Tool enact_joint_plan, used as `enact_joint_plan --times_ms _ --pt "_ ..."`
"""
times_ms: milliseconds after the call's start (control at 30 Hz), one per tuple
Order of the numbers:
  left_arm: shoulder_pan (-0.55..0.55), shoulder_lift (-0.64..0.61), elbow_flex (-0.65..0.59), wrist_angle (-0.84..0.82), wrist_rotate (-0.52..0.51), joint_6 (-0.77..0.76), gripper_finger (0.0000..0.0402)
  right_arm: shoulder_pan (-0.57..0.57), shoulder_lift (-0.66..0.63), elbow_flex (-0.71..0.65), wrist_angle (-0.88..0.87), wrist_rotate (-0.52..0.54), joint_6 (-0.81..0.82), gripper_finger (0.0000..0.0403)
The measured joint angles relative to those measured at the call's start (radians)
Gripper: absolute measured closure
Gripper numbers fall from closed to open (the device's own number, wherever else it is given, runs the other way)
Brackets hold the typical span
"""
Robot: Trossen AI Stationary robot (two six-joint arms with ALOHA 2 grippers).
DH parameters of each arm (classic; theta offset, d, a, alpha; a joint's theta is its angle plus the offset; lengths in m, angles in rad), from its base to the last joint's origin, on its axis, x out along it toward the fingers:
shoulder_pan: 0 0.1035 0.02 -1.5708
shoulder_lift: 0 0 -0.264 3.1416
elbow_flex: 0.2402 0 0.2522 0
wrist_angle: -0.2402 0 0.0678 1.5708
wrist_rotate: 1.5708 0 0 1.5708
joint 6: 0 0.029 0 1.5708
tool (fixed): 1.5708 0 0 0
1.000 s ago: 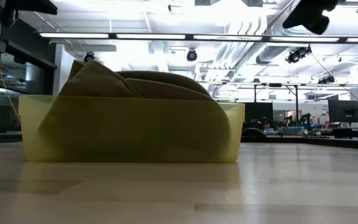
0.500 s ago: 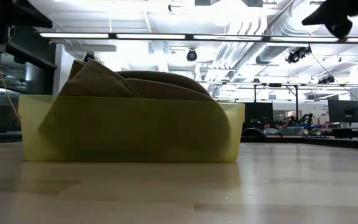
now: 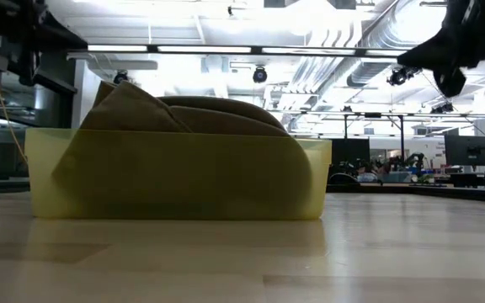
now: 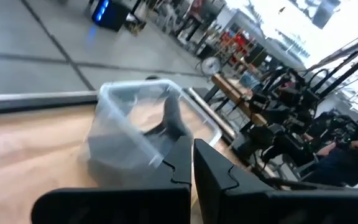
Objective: Pick & Place hat
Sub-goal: Return to Home Position
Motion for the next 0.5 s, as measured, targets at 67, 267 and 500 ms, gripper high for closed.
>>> enact_joint_plan --times_ms 67,267,500 --pt "0.0 -0.002 -0.026 0.012 0.011 -0.001 0.0401 0.0 -0.013 -0.043 0.058 -0.014 0.003 0.0403" --pt "-0.001 -0.006 -0.143 0.186 0.049 -0.034 0.0401 0.0 -0.018 -0.169 0.212 -0.013 0.024 0.0403" --pt "-0.003 -0.006 -0.308 0.351 0.112 0.016 0.0401 -0.005 -0.019 -0.295 0.373 0.032 0.03 0.0403"
